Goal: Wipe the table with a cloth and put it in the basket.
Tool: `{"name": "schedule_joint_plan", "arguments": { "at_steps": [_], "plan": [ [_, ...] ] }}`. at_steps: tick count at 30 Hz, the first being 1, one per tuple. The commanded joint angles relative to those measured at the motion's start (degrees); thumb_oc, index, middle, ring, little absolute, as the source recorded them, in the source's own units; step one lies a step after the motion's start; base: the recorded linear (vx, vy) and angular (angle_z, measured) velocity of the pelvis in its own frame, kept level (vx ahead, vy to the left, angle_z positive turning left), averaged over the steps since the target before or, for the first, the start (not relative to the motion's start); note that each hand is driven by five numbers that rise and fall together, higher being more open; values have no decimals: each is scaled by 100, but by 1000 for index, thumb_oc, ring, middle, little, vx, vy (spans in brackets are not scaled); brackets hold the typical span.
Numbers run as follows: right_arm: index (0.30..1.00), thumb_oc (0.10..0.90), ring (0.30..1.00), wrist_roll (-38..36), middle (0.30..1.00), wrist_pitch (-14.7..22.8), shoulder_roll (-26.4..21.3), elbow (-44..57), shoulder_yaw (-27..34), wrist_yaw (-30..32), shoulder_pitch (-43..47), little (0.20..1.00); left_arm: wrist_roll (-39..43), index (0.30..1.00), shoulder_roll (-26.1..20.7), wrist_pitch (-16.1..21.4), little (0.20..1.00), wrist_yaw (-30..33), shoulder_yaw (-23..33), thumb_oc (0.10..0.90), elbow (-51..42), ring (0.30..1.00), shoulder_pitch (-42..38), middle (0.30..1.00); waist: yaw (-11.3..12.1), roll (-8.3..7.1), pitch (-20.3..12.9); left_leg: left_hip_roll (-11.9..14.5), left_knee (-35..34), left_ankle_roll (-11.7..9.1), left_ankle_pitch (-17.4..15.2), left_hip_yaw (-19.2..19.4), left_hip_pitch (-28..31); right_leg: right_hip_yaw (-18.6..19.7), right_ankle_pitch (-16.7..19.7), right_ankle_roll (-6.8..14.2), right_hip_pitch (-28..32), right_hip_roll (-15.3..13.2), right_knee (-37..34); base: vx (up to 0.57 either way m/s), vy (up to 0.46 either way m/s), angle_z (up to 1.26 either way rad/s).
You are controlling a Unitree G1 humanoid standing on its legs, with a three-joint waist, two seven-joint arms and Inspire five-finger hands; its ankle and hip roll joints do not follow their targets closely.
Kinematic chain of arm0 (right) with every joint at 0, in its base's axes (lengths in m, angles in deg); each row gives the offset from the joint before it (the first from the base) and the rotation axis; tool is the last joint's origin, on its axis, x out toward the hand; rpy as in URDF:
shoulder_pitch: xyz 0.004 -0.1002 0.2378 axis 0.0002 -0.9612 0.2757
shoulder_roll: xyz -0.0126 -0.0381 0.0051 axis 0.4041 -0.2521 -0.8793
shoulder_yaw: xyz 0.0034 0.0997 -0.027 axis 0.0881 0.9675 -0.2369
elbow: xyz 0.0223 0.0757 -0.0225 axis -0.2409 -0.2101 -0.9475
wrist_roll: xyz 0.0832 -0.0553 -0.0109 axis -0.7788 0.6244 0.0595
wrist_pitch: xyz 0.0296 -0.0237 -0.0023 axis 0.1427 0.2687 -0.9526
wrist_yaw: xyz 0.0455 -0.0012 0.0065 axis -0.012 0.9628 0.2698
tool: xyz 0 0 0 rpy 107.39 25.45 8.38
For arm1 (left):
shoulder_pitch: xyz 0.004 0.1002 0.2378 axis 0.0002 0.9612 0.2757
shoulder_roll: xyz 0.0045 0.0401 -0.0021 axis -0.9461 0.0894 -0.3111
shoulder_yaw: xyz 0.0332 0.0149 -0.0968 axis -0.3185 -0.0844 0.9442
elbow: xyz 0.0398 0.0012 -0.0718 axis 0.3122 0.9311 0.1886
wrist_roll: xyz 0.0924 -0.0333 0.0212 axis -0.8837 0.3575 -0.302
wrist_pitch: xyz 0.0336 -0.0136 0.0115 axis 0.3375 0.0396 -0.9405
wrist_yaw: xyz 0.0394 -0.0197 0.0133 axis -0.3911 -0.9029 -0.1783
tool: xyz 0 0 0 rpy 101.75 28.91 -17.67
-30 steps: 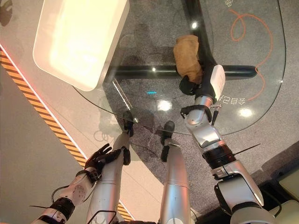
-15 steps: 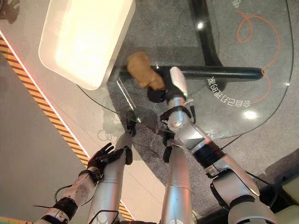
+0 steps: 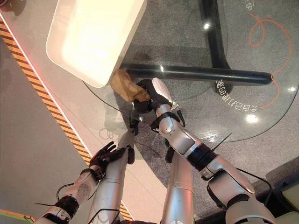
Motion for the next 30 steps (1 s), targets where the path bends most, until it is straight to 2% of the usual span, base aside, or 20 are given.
{"name": "schedule_joint_plan", "arguments": {
  "at_steps": [1,2,3,4,5,6,8,13,16,20,30],
  "plan": [
    [300,100,300,173,300,455,-28,787,9,136,209,200,-119,900,25,-343,900,15,-428,800,380,900,584,900,-47,43,-84,-285,1203,99,-1316,562,-84,39,1166,340,-106,247,-1413,0,0,0],
    [300,100,300,173,300,457,-31,777,21,190,208,200,-109,900,24,-345,900,23,-439,800,372,900,577,900,-50,43,-84,-282,1209,99,-1318,568,-87,38,1167,340,-105,243,-1414,54,-17,5],
    [300,100,300,165,300,446,-13,773,19,222,102,200,-107,900,25,-343,900,23,-484,800,374,900,681,900,-27,60,-84,-258,1256,61,-1503,535,101,69,985,387,57,269,-1326,-3,-13,7],
    [300,100,300,152,300,439,-40,771,56,309,206,200,-97,900,24,-339,900,30,-449,800,369,900,568,900,-59,45,-84,-276,1204,100,-1314,575,-90,44,1173,338,-113,247,-1417,-3,-14,6],
    [300,100,300,146,300,446,-45,756,80,376,206,200,-92,900,25,-336,900,39,-454,800,368,900,564,900,-64,45,-84,-274,1202,99,-1315,578,-90,46,1175,338,-116,247,-1419,-1,-18,5],
    [300,100,300,153,300,428,-34,756,106,457,86,200,-80,900,25,-337,900,53,-507,800,358,900,680,900,-43,62,-84,-242,1270,58,-1517,545,100,81,988,389,48,273,-1317,54,-15,3],
    [300,100,300,183,300,380,-62,751,162,574,89,200,-64,900,31,-331,900,66,-513,800,361,900,673,900,-56,66,-84,-240,1267,59,-1519,549,98,92,993,391,32,278,-1311,28,-5,1],
    [300,100,300,444,300,85,-171,745,388,1060,25,200,-60,900,39,-334,900,104,-520,800,333,900,720,900,-87,62,-84,-222,1268,66,-1538,567,110,112,998,392,24,284,-1298,0,-1,-1],
    [300,100,300,497,300,-203,-379,657,706,1601,-54,200,-53,900,20,-278,900,72,-461,800,345,900,773,900,-136,31,-84,-195,1265,74,-1564,587,150,133,994,399,60,309,-1304,-1,-4,-2],
    [300,100,300,451,300,-354,-582,485,1027,1891,-158,200,-44,900,-3,-235,900,81,-418,800,319,900,833,900,-181,8,-84,-163,1287,84,-1575,592,133,155,1006,405,39,340,-1289,0,0,0],
    [300,100,300,58,300,12,-1352,-374,1855,2584,-299,200,-60,900,-202,-153,900,-13,-341,800,211,900,1042,900,-236,18,-84,-152,1353,93,-1639,562,40,177,1056,396,-42,383,-1334,-2,-40,-3]
  ]
}}
